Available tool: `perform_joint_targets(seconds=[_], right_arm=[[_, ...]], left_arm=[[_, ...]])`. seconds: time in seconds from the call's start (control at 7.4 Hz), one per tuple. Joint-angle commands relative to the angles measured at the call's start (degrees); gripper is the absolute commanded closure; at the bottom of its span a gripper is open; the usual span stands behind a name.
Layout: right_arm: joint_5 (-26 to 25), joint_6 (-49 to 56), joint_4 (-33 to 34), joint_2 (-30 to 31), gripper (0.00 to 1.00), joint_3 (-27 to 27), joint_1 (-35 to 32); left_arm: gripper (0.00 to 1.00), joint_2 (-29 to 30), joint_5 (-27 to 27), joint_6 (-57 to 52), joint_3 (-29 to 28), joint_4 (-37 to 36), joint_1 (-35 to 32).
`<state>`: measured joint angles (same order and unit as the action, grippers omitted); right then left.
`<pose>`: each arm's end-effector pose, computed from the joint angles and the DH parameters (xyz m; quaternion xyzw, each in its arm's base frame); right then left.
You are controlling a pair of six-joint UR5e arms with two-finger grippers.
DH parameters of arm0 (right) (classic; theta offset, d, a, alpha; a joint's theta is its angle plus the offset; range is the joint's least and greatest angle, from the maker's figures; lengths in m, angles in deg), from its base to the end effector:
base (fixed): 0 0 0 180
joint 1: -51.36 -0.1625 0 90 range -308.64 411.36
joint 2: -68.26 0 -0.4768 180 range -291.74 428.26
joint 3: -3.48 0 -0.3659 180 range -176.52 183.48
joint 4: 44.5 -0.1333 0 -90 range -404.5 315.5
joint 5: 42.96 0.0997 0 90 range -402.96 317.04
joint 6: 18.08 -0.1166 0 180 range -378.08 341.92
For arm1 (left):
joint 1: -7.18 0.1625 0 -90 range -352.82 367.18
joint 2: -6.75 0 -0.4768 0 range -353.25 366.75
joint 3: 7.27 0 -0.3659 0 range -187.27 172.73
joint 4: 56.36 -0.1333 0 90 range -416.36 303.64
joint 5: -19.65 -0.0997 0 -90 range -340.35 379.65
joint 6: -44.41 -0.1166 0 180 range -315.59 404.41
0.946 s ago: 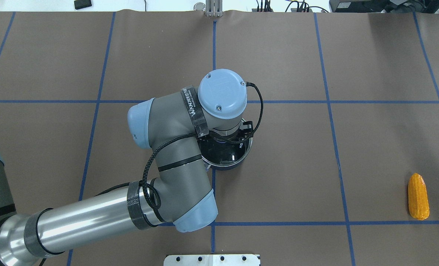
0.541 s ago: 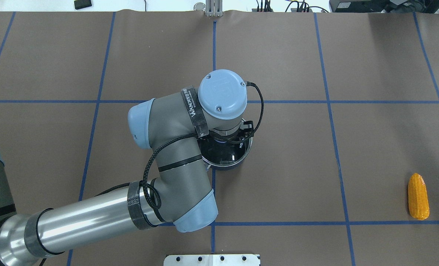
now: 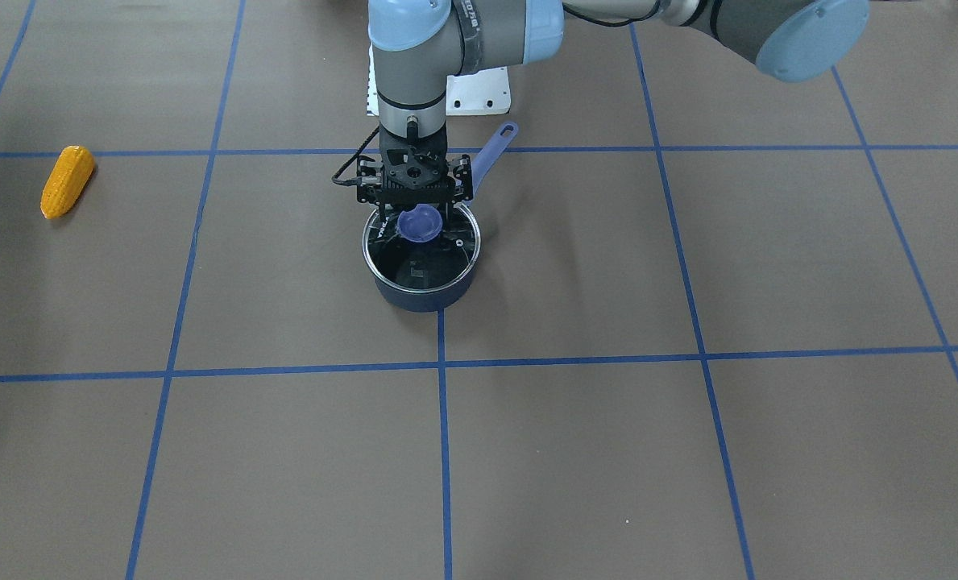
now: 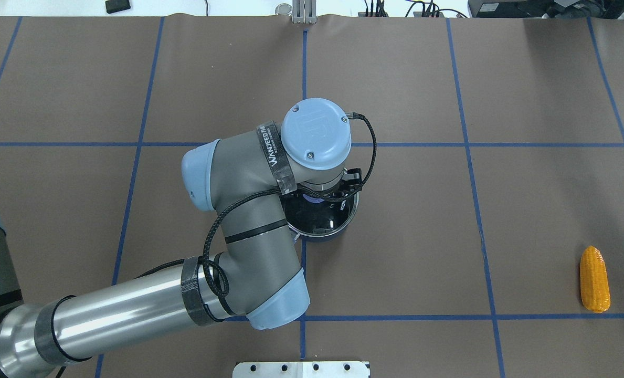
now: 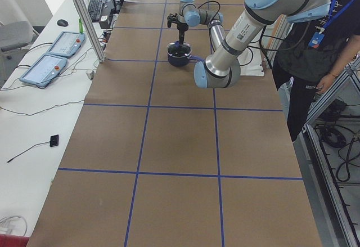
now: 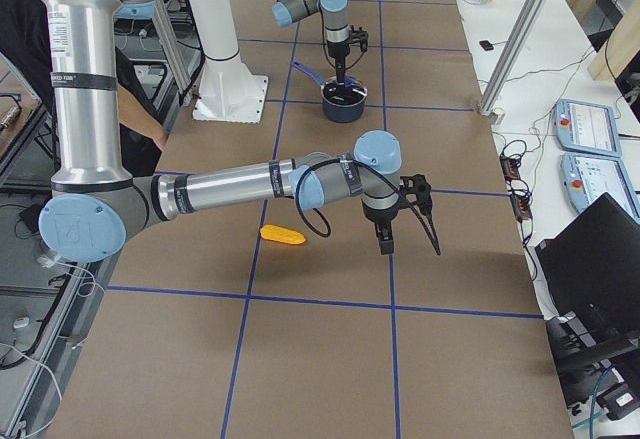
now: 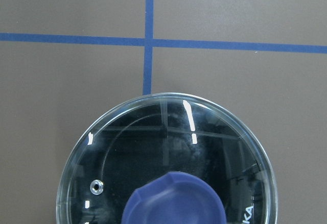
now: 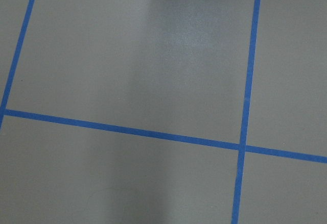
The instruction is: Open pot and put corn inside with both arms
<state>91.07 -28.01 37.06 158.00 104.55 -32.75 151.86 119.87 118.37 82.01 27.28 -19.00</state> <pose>0.0024 -0.4859 0.6126 0.1068 -0.3877 -0.0321 0.9150 0.6289 -0.4347 0.1404 0.0701 0.4075 -0.0443 0.9095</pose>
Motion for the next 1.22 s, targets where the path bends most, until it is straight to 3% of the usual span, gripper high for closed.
perform_joint_targets(seconds=[0.0, 0.27, 0.41, 0.54, 1.08], right_arm=[[0.0, 0.0, 0.0, -0.01, 0.0, -0.09, 0.0], [0.0, 0.0, 0.0, -0.01, 0.0, -0.09, 0.0], [0.0, 0.0, 0.0, -0.01, 0.0, -0.09, 0.0], [0.0, 0.0, 0.0, -0.01, 0.0, -0.09, 0.0], [0.0, 0.0, 0.0, -0.36, 0.0, 0.0, 0.0]], left_arm=[[0.04, -0.09, -1.17, 0.04, -1.04, 0.47, -0.01], [0.04, -0.09, -1.17, -0.04, -1.31, 0.82, -0.01], [0.17, -0.09, -1.17, -0.04, -1.39, 0.82, -0.01], [0.45, -0.18, -1.17, -0.22, -1.4, 0.91, -0.01], [0.69, -0.96, -1.08, -0.48, 2.97, 0.39, -0.62]])
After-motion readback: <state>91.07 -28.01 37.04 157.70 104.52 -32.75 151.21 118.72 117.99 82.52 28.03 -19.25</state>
